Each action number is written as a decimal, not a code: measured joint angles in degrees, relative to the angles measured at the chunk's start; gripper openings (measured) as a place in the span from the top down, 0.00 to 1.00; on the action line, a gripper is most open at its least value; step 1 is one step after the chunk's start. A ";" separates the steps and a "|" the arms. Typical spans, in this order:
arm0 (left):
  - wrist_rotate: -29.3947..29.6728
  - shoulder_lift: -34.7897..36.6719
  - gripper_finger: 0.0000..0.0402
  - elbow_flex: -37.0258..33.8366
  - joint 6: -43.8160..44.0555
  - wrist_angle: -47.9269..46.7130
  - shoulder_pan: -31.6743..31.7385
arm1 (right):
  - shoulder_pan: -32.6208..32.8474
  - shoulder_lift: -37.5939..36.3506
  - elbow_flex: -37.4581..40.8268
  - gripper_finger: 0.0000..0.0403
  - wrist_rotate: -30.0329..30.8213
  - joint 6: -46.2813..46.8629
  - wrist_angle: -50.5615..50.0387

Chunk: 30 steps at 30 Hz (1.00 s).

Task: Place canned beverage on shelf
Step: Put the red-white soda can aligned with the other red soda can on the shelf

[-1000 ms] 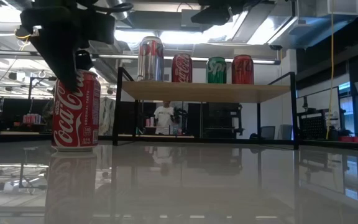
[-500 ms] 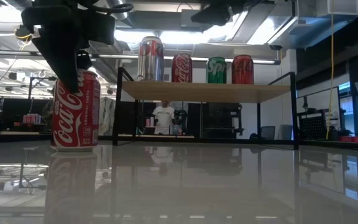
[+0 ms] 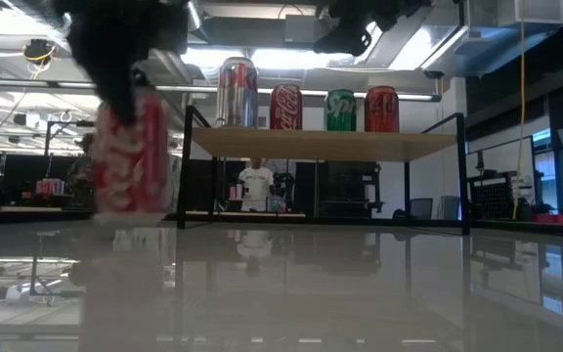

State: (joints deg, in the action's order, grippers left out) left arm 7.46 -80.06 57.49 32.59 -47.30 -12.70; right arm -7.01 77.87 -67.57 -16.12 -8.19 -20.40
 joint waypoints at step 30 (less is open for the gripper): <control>11.86 0.12 0.30 18.36 -7.83 4.27 1.56 | 7.13 9.50 0.04 0.02 -0.10 7.41 18.18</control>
State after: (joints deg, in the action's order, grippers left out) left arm 19.32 -79.94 75.85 24.75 -43.03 -11.14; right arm 0.12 87.36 -67.53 -16.22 -0.78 -2.22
